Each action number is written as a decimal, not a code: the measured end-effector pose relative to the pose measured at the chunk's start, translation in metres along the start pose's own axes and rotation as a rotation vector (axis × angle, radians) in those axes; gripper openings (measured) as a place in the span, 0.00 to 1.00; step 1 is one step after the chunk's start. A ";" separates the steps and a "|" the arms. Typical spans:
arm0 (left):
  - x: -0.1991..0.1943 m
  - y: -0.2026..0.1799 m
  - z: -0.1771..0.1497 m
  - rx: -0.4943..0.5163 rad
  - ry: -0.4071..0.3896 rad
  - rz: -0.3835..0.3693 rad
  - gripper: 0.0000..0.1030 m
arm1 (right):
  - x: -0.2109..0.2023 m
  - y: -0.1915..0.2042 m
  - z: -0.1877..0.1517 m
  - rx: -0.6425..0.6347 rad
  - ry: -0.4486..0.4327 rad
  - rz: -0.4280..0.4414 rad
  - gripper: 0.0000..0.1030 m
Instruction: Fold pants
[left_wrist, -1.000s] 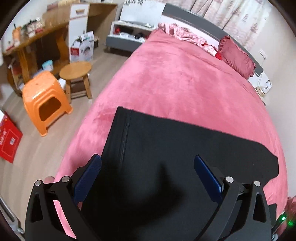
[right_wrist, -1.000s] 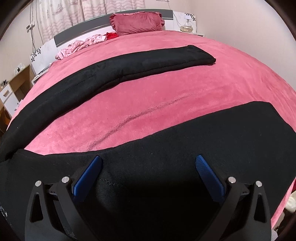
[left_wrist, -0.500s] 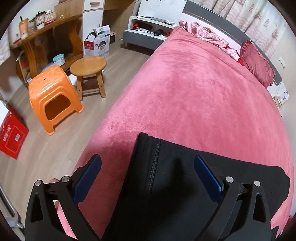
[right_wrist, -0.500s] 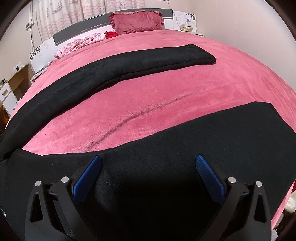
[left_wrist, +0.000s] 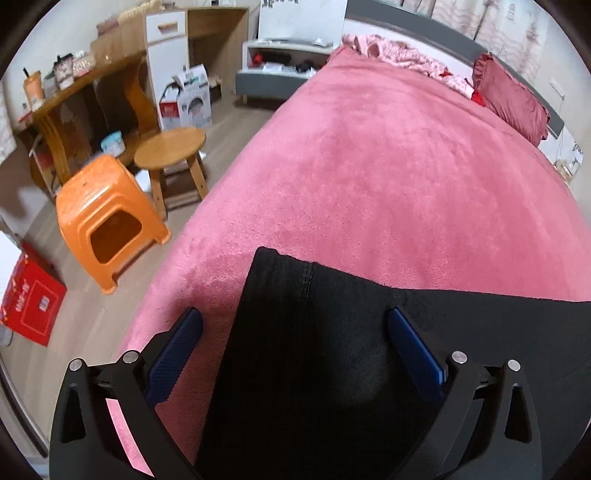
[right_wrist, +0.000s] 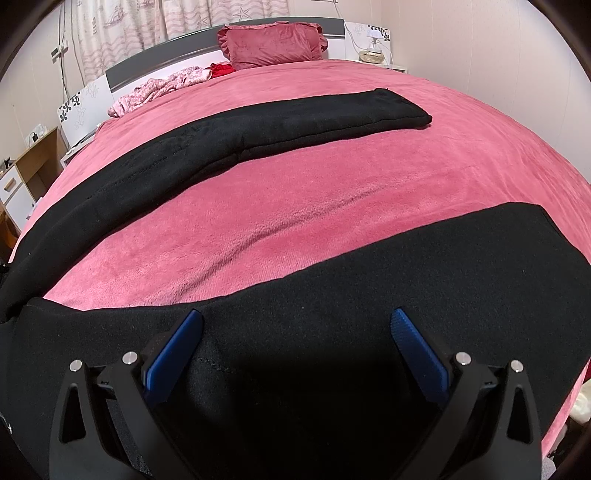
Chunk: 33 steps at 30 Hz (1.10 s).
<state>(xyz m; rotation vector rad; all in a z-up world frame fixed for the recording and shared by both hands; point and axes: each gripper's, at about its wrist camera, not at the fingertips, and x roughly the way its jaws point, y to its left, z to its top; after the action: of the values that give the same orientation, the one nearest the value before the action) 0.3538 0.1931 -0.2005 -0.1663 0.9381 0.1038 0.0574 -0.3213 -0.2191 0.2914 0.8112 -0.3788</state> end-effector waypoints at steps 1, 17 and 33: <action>0.001 0.001 -0.001 -0.003 -0.004 -0.004 0.97 | 0.000 0.000 0.000 0.000 0.000 0.000 0.98; -0.001 -0.004 -0.006 0.026 -0.043 0.011 0.95 | 0.001 0.000 0.001 0.000 0.000 0.002 0.98; -0.060 -0.015 -0.021 0.090 -0.184 -0.075 0.18 | 0.001 0.004 0.002 0.005 -0.001 0.006 0.98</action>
<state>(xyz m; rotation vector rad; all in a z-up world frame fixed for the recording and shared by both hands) 0.3041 0.1730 -0.1627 -0.1062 0.7508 0.0069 0.0609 -0.3186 -0.2183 0.2984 0.8088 -0.3759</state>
